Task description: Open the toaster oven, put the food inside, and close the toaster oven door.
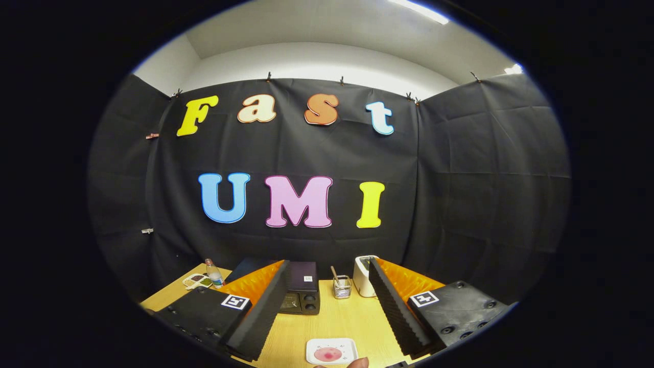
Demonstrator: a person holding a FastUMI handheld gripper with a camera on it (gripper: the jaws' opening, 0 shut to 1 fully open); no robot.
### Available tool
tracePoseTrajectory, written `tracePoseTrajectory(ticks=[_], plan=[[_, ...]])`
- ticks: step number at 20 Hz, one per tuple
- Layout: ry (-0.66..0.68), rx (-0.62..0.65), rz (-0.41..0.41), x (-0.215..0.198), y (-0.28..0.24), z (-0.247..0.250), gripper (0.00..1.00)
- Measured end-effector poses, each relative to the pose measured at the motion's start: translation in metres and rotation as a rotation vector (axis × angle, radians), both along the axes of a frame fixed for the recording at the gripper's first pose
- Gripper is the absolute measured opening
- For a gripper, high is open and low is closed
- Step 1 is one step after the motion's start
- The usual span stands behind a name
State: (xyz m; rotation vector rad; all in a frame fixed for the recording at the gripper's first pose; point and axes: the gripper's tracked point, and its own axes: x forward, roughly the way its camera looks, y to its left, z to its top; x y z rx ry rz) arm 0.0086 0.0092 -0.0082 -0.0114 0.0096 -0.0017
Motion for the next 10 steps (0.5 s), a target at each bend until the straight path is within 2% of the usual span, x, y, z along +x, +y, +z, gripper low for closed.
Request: tracePoseTrajectory(ticks=[3,7,10], plan=[[0.003,0.015,0.020,0.012,0.019,-0.007,0.98],[0.006,-0.035,0.066,0.045,0.060,-0.027,0.98],[0.036,0.002,0.119,0.074,0.102,-0.056,0.98]])
